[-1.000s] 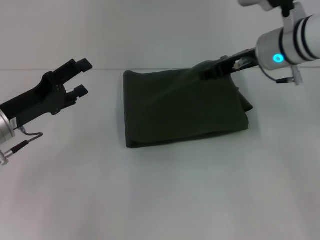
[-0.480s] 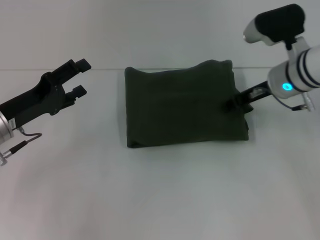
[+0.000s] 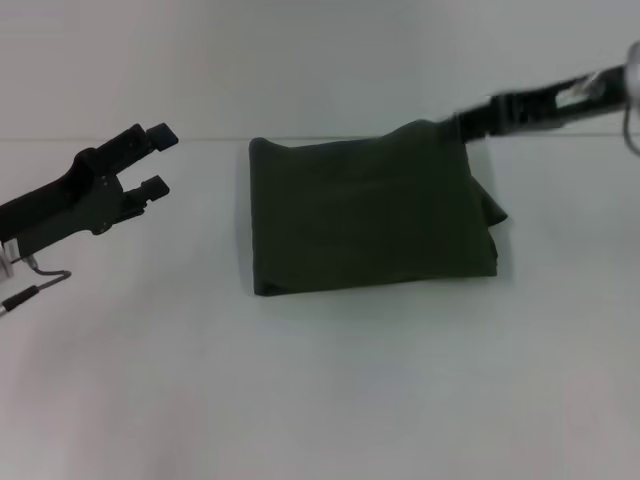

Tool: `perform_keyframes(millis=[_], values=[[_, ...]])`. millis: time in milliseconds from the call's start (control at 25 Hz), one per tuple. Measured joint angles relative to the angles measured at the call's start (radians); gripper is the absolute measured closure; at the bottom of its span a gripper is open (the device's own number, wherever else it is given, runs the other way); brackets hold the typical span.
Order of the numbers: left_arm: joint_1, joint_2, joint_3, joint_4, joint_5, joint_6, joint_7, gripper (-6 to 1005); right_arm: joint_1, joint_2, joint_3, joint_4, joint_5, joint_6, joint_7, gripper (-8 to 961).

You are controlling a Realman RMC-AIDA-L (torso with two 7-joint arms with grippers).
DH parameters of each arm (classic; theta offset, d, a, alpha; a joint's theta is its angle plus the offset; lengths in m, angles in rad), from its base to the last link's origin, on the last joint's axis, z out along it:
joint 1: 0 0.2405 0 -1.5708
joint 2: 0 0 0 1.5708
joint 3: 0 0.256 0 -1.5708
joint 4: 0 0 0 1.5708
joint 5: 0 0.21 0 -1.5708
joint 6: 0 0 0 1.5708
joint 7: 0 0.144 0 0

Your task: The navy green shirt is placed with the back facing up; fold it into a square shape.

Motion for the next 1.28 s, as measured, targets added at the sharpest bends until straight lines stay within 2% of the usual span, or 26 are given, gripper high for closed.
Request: perform_keyframes(millis=[80, 160, 200, 280, 360, 440, 560, 640, 760, 840, 880, 920, 1120, 1280], values=[[0.001, 0.021, 0.027, 0.0, 0.005, 0.031, -0.007, 51, -0.003, -0.045, 0.07, 0.103, 0.146, -0.088, -0.027, 473], [0.001, 0.047, 0.07, 0.008, 0.021, 0.067, -0.007, 51, -0.018, -0.075, 0.108, 0.199, 0.241, -0.135, -0.065, 472], [-0.001, 0.06, 0.089, 0.015, 0.037, 0.087, -0.007, 51, -0.037, -0.082, 0.12, 0.227, 0.273, -0.146, -0.079, 472], [-0.01, 0.073, 0.109, 0.023, 0.077, 0.126, -0.018, 51, -0.085, -0.074, 0.127, 0.223, 0.311, -0.156, -0.086, 471], [-0.022, 0.074, 0.119, 0.024, 0.125, 0.156, -0.06, 51, -0.14, -0.056, 0.138, 0.188, 0.361, -0.185, -0.091, 470], [-0.032, 0.065, 0.127, 0.023, 0.164, 0.158, -0.109, 51, -0.197, -0.047, 0.167, 0.179, 0.451, -0.225, -0.103, 469], [-0.04, 0.032, 0.138, 0.021, 0.188, 0.146, -0.171, 51, -0.277, -0.04, 0.211, 0.206, 0.606, -0.281, -0.128, 257], [-0.043, 0.006, 0.145, 0.022, 0.199, 0.111, -0.205, 50, -0.326, -0.033, 0.224, 0.225, 0.674, -0.296, -0.146, 180], [-0.058, -0.019, 0.166, 0.013, 0.236, 0.021, -0.256, 50, -0.383, -0.02, 0.237, 0.238, 0.717, -0.29, -0.179, 64], [-0.07, -0.034, 0.175, -0.007, 0.257, -0.048, -0.283, 50, -0.397, -0.014, 0.251, 0.239, 0.724, -0.287, -0.196, 65], [-0.07, -0.034, 0.175, -0.007, 0.257, -0.048, -0.283, 51, -0.401, -0.012, 0.256, 0.239, 0.725, -0.286, -0.202, 65], [-0.079, -0.046, 0.176, -0.019, 0.263, -0.096, -0.295, 52, -0.402, -0.011, 0.26, 0.24, 0.726, -0.284, -0.207, 66], [-0.091, -0.078, 0.175, -0.036, 0.26, -0.208, -0.305, 58, -0.394, -0.014, 0.263, 0.241, 0.724, -0.28, -0.215, 68], [-0.092, -0.084, 0.168, -0.044, 0.257, -0.231, -0.31, 66, -0.393, -0.016, 0.263, 0.242, 0.728, -0.277, -0.215, 70]])
